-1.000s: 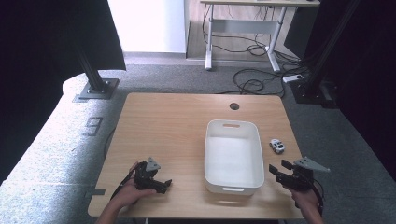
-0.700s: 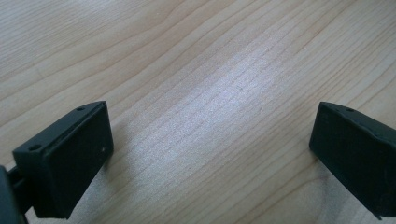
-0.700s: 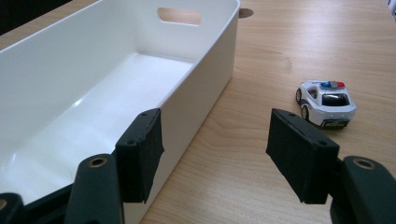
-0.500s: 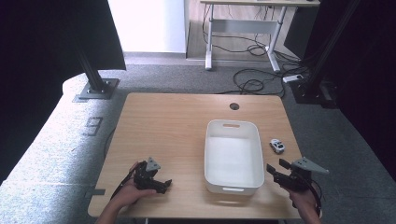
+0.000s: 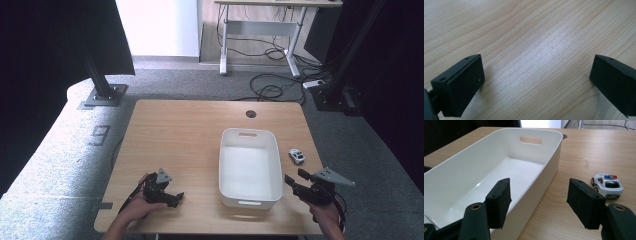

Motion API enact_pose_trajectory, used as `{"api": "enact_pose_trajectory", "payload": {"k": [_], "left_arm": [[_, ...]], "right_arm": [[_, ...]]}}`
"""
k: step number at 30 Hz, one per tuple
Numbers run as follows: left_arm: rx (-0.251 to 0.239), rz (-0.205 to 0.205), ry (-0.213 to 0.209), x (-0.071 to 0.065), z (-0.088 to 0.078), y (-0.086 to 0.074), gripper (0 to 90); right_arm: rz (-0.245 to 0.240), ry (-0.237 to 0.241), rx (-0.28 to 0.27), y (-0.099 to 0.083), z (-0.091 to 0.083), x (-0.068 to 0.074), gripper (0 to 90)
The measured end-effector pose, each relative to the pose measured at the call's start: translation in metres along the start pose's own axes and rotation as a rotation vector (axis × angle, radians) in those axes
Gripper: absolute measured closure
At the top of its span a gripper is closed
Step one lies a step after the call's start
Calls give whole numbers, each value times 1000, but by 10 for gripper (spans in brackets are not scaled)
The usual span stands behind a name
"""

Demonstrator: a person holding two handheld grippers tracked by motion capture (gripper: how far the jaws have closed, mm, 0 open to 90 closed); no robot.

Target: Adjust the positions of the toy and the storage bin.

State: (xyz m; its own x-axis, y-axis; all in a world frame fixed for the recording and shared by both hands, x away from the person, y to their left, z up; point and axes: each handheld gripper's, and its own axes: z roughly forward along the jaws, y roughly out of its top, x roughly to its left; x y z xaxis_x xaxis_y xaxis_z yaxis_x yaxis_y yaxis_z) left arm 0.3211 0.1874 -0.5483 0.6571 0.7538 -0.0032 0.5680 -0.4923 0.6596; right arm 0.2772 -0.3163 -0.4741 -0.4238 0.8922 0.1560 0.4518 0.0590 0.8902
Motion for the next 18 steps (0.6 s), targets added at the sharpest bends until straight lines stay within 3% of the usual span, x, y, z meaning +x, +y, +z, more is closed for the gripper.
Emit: {"api": "enact_pose_trajectory", "payload": {"k": [18], "left_arm": [[0, 0, 0, 0, 0, 0, 0]], "right_arm": [[-49, 15, 28, 0, 11, 16, 344]]}}
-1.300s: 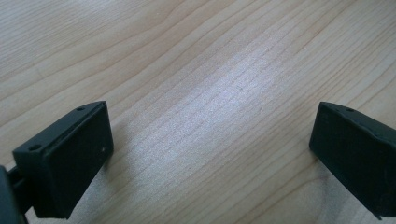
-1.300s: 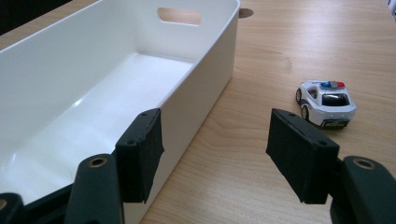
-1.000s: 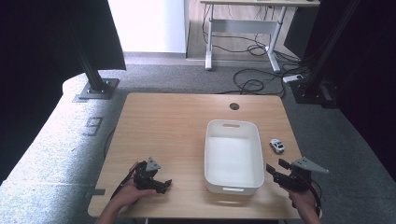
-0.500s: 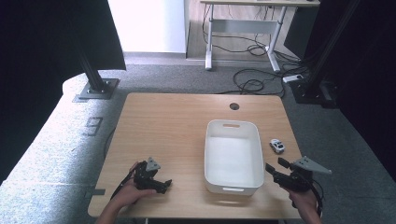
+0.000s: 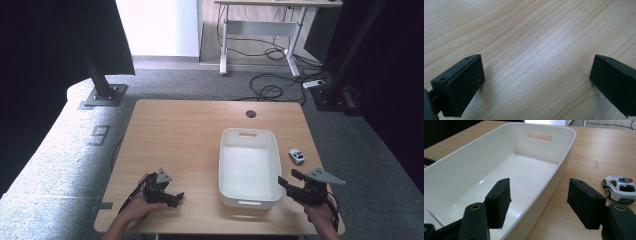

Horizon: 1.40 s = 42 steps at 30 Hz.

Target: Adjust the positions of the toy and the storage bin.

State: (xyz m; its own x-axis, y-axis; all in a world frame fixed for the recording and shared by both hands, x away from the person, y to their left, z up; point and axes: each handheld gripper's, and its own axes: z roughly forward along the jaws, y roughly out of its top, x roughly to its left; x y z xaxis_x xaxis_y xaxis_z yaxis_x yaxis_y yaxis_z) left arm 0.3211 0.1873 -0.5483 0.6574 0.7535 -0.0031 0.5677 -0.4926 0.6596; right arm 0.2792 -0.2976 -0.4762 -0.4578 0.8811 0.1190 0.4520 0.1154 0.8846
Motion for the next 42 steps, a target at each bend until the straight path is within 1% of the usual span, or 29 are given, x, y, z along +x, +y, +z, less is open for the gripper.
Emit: {"api": "enact_pose_trajectory", "payload": {"k": [8, 14, 22, 26, 29, 32, 33, 39, 42], "left_arm": [[0, 0, 0, 0, 0, 0, 0], [1, 0, 0, 0, 0, 0, 0], [0, 0, 0, 0, 0, 0, 0], [0, 0, 0, 0, 0, 0, 0], [0, 0, 0, 0, 0, 0, 0], [0, 0, 0, 0, 0, 0, 0], [0, 0, 0, 0, 0, 0, 0], [0, 0, 0, 0, 0, 0, 0], [0, 0, 0, 0, 0, 0, 0]], "right_arm": [[-13, -2, 35, -3, 8, 3, 344], [-9, -6, 58, -6, 12, 2, 344], [-8, -26, 100, -10, 21, 2, 348], [-11, -41, 103, -10, 23, 4, 356], [-5, -51, 117, -9, 24, 4, 365], [4, -52, 124, -10, 25, 4, 370], [-2, -51, 130, -10, 25, 5, 395], [-19, -61, 139, -11, 27, 9, 469], [-24, -59, 138, -11, 28, 12, 550]]}}
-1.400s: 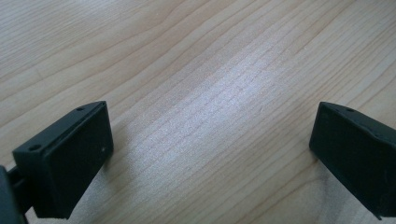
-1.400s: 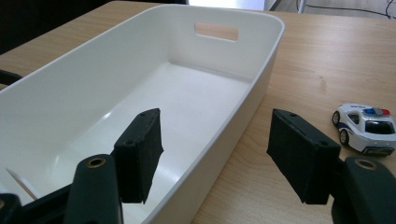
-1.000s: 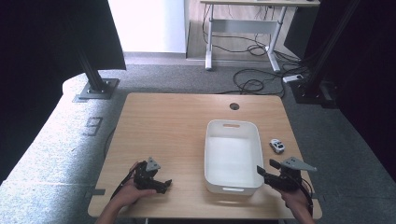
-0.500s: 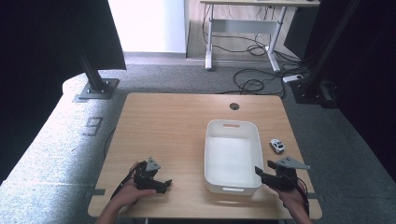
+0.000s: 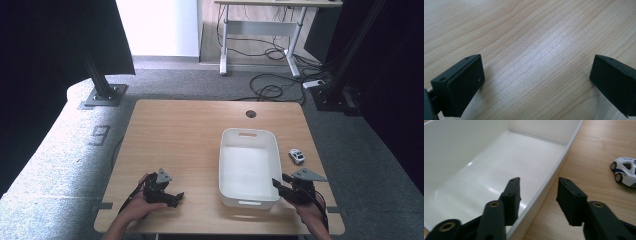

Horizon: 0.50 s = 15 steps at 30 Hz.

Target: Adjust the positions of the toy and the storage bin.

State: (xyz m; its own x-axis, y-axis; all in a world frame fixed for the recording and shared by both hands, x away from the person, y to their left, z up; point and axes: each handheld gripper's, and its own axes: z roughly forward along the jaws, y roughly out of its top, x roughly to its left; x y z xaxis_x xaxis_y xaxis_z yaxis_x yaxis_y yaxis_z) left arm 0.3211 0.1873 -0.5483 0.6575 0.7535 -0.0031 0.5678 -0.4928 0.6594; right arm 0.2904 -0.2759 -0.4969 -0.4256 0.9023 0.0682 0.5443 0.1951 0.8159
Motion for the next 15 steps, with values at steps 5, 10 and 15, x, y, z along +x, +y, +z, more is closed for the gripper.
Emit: {"api": "enact_pose_trajectory", "payload": {"k": [5, 10, 15], "left_arm": [[0, 0, 0, 0, 0, 0, 0], [0, 0, 0, 0, 0, 0, 0], [0, 0, 0, 0, 0, 0, 0]], "right_arm": [[12, -3, 4, 1, 2, 3, 614], [43, -6, 8, 1, 2, 2, 633], [77, -18, 8, 2, 3, 4, 649]]}}
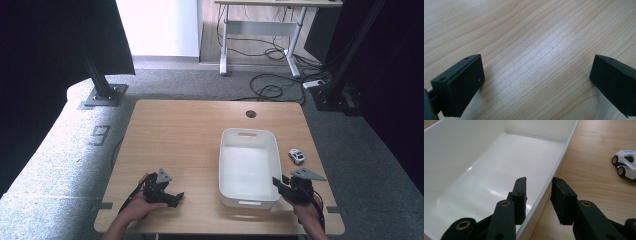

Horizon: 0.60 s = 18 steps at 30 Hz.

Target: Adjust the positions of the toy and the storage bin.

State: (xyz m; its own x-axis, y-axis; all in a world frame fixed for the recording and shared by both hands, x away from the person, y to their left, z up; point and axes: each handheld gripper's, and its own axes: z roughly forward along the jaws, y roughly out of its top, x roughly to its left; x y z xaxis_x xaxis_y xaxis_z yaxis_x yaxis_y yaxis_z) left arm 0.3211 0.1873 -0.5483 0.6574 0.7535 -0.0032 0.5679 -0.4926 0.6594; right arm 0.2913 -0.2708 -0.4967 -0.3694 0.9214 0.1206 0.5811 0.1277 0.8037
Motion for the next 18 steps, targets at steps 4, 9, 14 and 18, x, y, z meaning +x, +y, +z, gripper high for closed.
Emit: {"api": "enact_pose_trajectory", "payload": {"k": [4, 9, 14, 18], "left_arm": [[1, 1, 0, 0, 0, 0, 0], [1, 1, 0, 0, 0, 0, 0], [1, 1, 0, 0, 0, 0, 0], [1, 0, 1, 0, 0, 0, 0]], "right_arm": [[5, -5, 1, 0, 1, 3, 650], [7, 5, 3, 1, 2, 7, 641], [20, 10, 2, 1, 5, 11, 638], [32, 1, -5, 1, 7, 14, 639]]}}
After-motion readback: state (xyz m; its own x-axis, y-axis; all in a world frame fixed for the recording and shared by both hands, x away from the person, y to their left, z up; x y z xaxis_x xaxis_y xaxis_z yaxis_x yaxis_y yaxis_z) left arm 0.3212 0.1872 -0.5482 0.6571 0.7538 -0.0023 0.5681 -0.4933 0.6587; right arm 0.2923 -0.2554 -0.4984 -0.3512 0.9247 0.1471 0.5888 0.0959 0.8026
